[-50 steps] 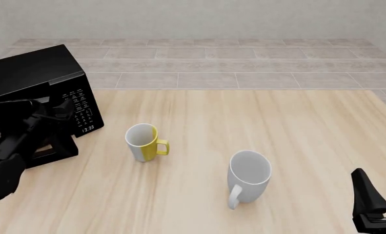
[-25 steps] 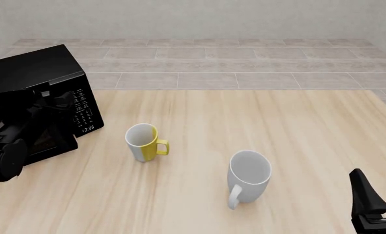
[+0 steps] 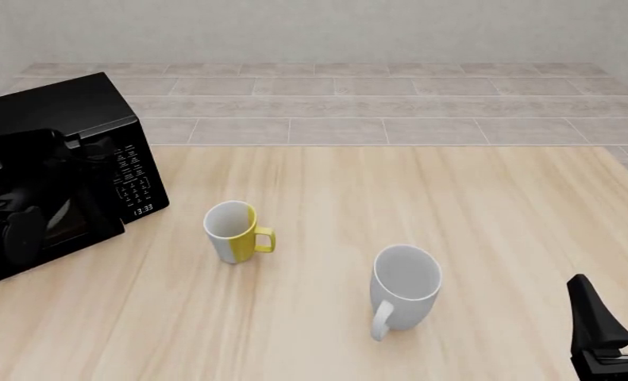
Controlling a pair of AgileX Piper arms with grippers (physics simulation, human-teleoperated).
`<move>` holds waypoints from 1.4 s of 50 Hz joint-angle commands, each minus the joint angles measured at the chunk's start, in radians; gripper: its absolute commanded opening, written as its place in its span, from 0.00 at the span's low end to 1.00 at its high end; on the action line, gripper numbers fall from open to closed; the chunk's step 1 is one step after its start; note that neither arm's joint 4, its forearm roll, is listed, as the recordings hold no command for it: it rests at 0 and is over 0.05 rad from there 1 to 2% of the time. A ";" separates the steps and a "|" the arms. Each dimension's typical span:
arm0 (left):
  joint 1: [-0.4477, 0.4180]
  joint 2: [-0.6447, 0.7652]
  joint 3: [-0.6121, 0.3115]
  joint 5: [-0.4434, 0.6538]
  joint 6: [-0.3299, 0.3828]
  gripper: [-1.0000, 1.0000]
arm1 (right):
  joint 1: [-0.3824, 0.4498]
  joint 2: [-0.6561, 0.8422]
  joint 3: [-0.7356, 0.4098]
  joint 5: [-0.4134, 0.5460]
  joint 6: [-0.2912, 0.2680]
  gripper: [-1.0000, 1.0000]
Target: Close the microwave.
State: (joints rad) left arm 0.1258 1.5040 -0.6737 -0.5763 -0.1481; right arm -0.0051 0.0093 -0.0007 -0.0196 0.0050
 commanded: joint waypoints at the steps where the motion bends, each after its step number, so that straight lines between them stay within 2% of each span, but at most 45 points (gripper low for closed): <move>1: 0.045 0.092 -0.065 0.027 0.024 1.00 | 0.001 -0.001 0.000 0.001 -0.002 1.00; 30: 0.084 0.203 -0.186 0.087 -0.016 1.00 | 0.004 -0.004 0.000 0.008 0.002 1.00; 41: 0.079 0.181 -0.151 0.066 -0.021 1.00 | 0.007 -0.003 0.000 0.006 0.000 1.00; 43: 0.061 0.159 -0.116 0.050 -0.036 1.00 | 0.003 -0.003 0.000 0.008 -0.001 1.00; 47: 0.052 0.113 -0.050 0.016 -0.018 1.00 | 0.001 -0.005 0.000 0.011 0.000 1.00; 58: -0.014 -0.206 0.228 -0.033 0.013 1.00 | -0.001 -0.004 0.000 0.011 0.000 1.00; 60: -0.015 -0.258 0.247 -0.008 0.021 1.00 | -0.001 -0.004 0.000 0.010 0.000 1.00; 61: -0.022 -0.238 0.298 -0.082 0.016 1.00 | 0.000 -0.003 0.000 0.009 0.000 1.00; 63: -0.035 -0.377 0.299 0.042 0.019 1.00 | 0.001 -0.004 0.000 0.007 0.000 1.00; 69: -0.076 -0.597 0.375 0.157 0.025 1.00 | 0.002 -0.005 0.000 0.007 -0.001 1.00; 70: -0.076 -0.598 0.375 0.159 0.025 1.00 | 0.002 -0.005 0.000 0.007 -0.001 1.00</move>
State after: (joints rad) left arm 0.0938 1.1692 -0.4272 -0.5188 -0.1398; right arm -0.0044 0.0047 -0.0008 -0.0118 0.0053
